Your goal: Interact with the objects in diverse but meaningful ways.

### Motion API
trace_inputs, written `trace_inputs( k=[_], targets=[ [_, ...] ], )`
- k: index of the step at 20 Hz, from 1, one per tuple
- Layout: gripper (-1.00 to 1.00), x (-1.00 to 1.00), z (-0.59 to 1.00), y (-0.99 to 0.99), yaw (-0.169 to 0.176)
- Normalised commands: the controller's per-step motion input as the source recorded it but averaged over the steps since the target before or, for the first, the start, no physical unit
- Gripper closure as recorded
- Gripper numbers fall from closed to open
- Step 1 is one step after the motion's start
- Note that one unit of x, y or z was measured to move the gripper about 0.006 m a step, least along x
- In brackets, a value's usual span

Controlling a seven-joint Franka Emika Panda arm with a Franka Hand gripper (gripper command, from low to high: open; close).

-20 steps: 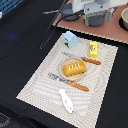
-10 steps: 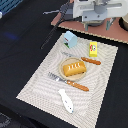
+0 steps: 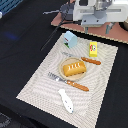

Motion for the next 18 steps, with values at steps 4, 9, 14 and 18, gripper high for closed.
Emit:
trace_inputs(
  k=[4, 9, 14, 18],
  targets=[
    [-1.0, 0.45, -0.24, 0.0, -0.05],
    [-1.0, 0.38, -0.3, 0.0, -0.036],
    [-1.0, 0.36, -0.28, 0.0, -0.026],
    [-1.0, 0.31, -0.25, 0.02, -0.01]
  ],
)
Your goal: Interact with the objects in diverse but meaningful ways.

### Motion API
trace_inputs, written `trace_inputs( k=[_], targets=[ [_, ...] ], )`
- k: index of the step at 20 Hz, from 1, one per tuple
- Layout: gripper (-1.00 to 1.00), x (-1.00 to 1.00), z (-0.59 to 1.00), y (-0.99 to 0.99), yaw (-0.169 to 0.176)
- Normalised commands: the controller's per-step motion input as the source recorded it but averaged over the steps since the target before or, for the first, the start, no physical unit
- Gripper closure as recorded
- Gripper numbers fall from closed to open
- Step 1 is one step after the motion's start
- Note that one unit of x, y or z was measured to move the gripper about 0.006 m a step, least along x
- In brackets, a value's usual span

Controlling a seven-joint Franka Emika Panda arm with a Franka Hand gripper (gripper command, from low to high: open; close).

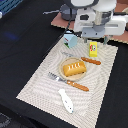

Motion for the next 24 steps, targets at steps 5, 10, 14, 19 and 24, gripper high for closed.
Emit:
trace_inputs(
  k=[5, 10, 14, 19, 24],
  targets=[
    [-1.0, 0.29, -0.27, 0.02, -0.012],
    [-1.0, 0.28, -0.26, 0.01, -0.01],
    [-1.0, 0.28, -0.26, 0.0, -0.011],
    [1.0, 0.29, -0.26, 0.0, -0.01],
    [1.0, 0.29, -0.25, 0.0, -0.009]
  ],
)
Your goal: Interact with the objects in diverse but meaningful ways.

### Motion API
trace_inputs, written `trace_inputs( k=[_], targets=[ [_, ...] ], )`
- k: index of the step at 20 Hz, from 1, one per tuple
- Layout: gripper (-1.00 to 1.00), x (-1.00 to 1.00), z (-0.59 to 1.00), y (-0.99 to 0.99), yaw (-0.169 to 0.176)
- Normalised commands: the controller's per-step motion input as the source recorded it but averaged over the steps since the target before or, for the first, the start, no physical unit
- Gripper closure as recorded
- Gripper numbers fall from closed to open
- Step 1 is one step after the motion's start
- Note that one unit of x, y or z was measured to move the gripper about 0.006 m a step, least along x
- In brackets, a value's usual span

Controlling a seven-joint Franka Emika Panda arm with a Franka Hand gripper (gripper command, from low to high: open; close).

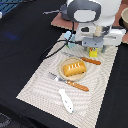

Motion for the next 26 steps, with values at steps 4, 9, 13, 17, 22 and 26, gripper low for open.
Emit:
trace_inputs(
  k=[4, 9, 13, 17, 22, 26],
  targets=[
    [1.0, 0.27, -0.27, 0.0, -0.011],
    [1.0, 0.26, -0.27, 0.0, -0.006],
    [1.0, 0.23, -0.25, 0.0, -0.002],
    [1.0, 0.14, 0.36, 0.03, -0.007],
    [1.0, 0.01, 1.0, 0.23, -0.002],
    [1.0, -0.12, 1.0, -0.01, -0.008]
  ],
)
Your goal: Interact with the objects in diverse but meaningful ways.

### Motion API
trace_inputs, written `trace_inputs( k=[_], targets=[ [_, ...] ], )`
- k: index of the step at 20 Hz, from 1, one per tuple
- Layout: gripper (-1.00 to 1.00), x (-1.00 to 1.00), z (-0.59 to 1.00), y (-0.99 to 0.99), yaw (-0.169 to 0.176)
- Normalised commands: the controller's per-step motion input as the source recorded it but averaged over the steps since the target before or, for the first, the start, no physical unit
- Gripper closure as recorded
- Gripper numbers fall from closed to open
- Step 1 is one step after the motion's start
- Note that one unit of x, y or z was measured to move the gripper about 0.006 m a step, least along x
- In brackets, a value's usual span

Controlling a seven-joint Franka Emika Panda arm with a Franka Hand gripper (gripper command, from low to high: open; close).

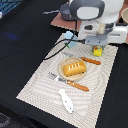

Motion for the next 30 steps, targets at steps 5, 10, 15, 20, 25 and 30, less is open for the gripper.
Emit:
trace_inputs(
  k=[5, 10, 15, 20, 25, 30],
  targets=[
    [1.0, -0.22, 0.92, -0.21, 0.014],
    [1.0, -0.33, 0.15, -0.67, 0.031],
    [1.0, -0.29, 0.0, -0.81, 0.036],
    [1.0, -0.29, 0.0, -0.84, 0.026],
    [1.0, -0.34, 0.0, -0.87, 0.003],
    [1.0, -0.38, 0.0, -0.86, 0.0]
  ],
)
